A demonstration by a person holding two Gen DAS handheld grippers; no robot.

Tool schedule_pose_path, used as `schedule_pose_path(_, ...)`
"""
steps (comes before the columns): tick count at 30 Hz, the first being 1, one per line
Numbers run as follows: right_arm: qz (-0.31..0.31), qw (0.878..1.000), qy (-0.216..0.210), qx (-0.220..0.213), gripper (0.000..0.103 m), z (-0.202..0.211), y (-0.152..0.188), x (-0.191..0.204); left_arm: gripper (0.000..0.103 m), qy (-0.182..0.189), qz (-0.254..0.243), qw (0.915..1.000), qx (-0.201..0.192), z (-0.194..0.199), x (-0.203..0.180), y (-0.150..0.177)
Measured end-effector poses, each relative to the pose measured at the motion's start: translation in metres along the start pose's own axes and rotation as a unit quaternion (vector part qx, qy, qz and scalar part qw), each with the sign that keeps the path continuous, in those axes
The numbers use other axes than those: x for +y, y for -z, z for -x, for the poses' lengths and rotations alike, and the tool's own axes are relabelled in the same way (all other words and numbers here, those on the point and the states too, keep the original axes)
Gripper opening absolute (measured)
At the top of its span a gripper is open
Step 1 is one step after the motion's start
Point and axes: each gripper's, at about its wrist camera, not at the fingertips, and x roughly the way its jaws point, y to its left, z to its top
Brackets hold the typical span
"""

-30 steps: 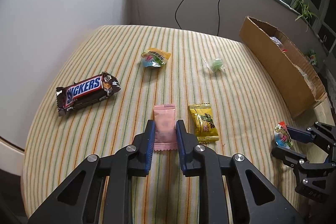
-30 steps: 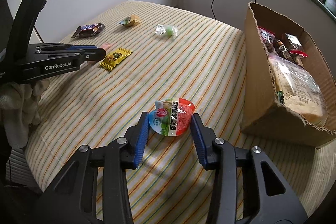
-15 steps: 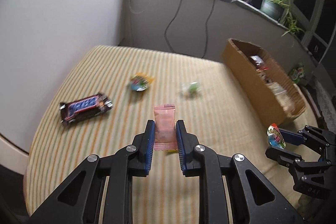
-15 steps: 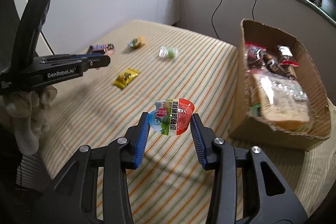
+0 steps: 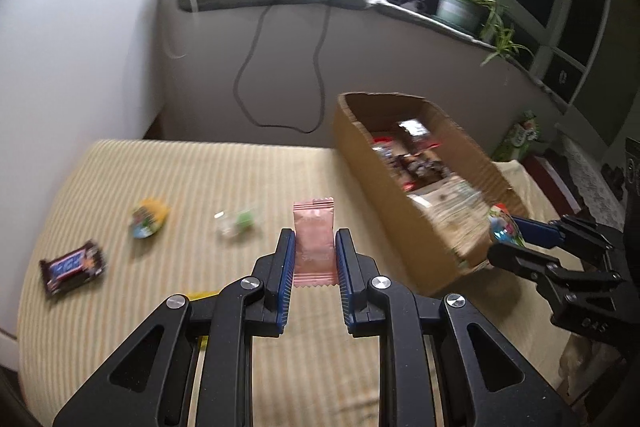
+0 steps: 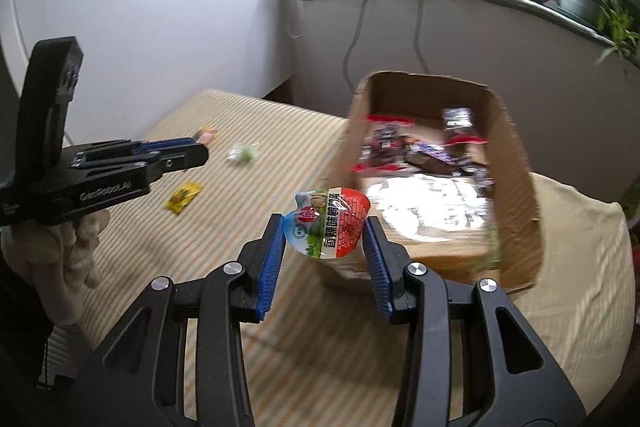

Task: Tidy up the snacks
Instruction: 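Carry both candies into the box and open both grippers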

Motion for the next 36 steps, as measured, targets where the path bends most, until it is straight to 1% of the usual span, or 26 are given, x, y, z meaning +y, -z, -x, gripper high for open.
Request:
schedule_pose_path(8, -0.028, 0.999, 0.028, -0.008, 0.042, 0.009, -0.003, -0.046, 0.019, 0.031, -0.025, 0.9992, 0.008, -0.020, -0.041, -0.013)
schedule_pose_path(17, -0.042, 0.998, 0.054, 0.000, 0.042, -0.001, -0.002, -0.082, 0.019, 0.050, -0.055, 0.9970, 0.021, -0.040, -0.080, -0.019)
schedule_pose_path(26, -0.056, 0.997, 0.059, 0.012, 0.042, -0.013, 0.003, -0.101, 0.019, 0.059, -0.074, 0.9951, 0.028, -0.052, -0.105, -0.020)
schedule_pose_path(36, -0.063, 0.996, 0.058, 0.017, 0.043, -0.017, 0.007, -0.109, 0.019, 0.061, -0.086, 0.9941, 0.028, -0.054, -0.118, -0.022)
